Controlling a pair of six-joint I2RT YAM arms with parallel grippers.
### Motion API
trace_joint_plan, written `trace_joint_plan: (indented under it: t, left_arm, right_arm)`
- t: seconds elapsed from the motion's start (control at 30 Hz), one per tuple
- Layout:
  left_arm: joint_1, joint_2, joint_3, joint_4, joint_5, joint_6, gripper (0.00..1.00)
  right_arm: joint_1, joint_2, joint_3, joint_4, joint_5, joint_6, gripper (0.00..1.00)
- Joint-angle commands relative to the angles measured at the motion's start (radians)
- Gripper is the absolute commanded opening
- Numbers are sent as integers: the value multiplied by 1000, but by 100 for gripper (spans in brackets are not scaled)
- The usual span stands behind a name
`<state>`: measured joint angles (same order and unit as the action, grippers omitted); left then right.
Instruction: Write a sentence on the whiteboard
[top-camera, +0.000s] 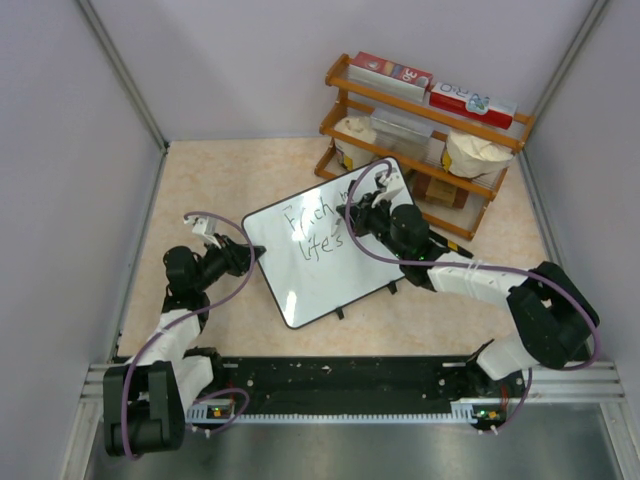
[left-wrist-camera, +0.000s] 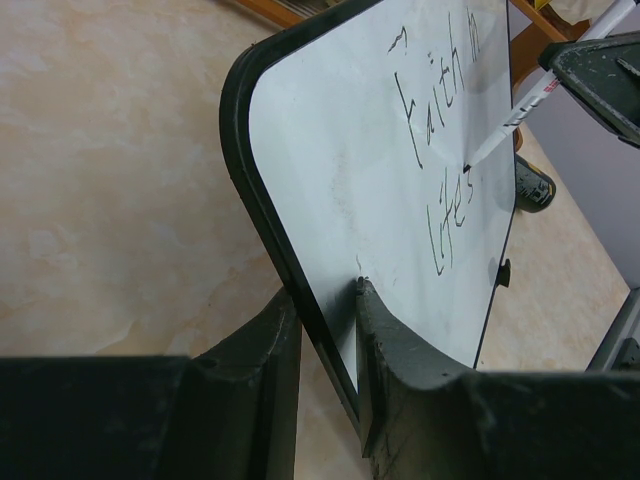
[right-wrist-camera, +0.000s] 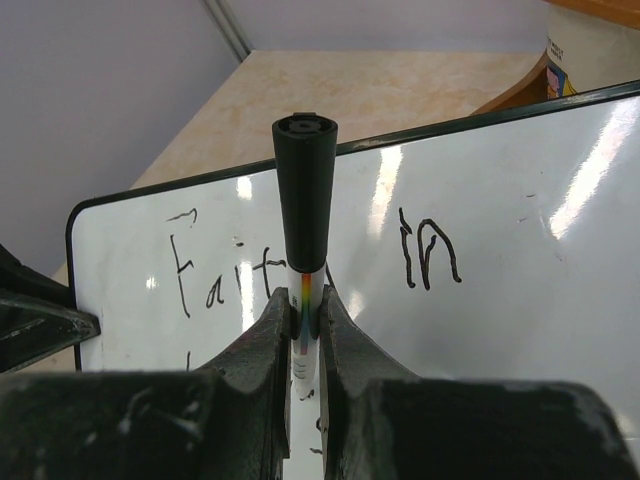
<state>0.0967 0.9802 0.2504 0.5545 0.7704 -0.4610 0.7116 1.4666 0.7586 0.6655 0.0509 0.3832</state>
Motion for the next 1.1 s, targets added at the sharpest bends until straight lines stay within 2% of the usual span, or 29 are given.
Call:
trace_joint_plan:
  t: [0.0, 0.4, 0.6, 1.07]
  left_arm:
    - [-5, 9, 0, -11, -28, 84, 0]
    - [-5, 8, 0, -13, -29, 84, 0]
    - [-5, 9, 0, -11, -28, 84, 0]
    - [-5, 9, 0, -11, -29, 84, 0]
  right_arm:
    - [9, 4, -15, 25, -13, 11, 0]
    - [5, -43, -34, 60, -39, 78, 0]
    - [-57, -117, -58, 105, -98, 154, 0]
    - [-129, -232, -91, 11, -74, 97, 0]
